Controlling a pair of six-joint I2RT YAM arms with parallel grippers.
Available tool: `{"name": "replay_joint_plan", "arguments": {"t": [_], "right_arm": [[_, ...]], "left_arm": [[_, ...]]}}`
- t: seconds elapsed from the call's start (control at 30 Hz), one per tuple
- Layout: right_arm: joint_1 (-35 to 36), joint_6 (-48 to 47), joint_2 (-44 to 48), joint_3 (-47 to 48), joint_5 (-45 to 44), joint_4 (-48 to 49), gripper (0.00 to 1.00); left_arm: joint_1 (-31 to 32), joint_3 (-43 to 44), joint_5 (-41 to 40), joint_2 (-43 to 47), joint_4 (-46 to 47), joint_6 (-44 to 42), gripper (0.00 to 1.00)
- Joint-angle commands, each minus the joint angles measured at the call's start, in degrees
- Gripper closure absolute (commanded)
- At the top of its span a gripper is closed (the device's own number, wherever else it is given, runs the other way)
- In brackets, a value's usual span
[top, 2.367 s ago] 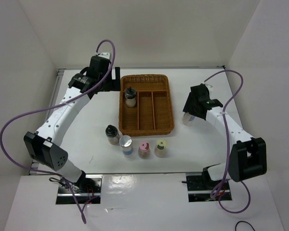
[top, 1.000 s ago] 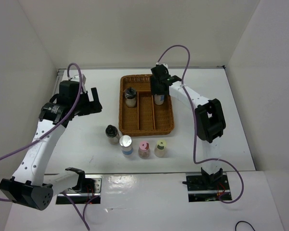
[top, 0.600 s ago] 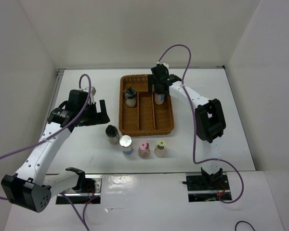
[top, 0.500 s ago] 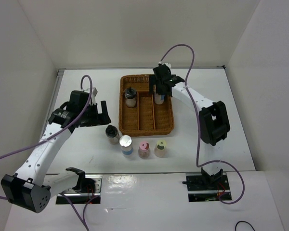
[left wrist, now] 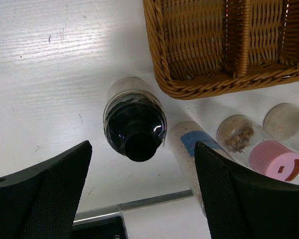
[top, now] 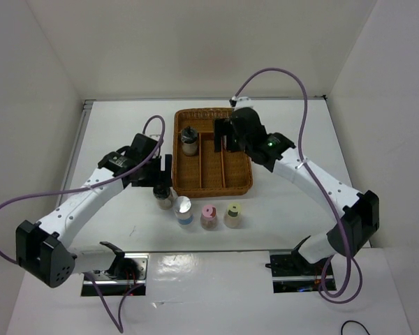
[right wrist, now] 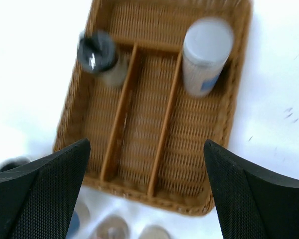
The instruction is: Organize the condiment bottles
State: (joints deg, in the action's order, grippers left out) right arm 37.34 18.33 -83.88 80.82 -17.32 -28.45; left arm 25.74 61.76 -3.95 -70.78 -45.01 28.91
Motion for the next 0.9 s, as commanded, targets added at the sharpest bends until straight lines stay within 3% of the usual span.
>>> {"name": "replay_joint_plan", "arguments": {"t": [0.0, 0.57, 0.87], "right_arm": [[0.98, 1.17, 1.95, -5.3, 1.85, 1.2, 0.02], [2.9, 11.81, 11.37, -15.86, 9.24, -6.8, 0.02], [6.42, 16.91, 10.05, -17.45, 9.32, -12.86, 0.02]], "left_arm": [[1.16, 1.26, -4.05, -0.75, -0.16, 2.21, 0.11], [3.27, 2.32, -7.48, -5.33, -0.16, 2.73, 0.35], [3.27, 3.46, -8.62, -5.33, -1.22, 3.26, 0.62]]}}
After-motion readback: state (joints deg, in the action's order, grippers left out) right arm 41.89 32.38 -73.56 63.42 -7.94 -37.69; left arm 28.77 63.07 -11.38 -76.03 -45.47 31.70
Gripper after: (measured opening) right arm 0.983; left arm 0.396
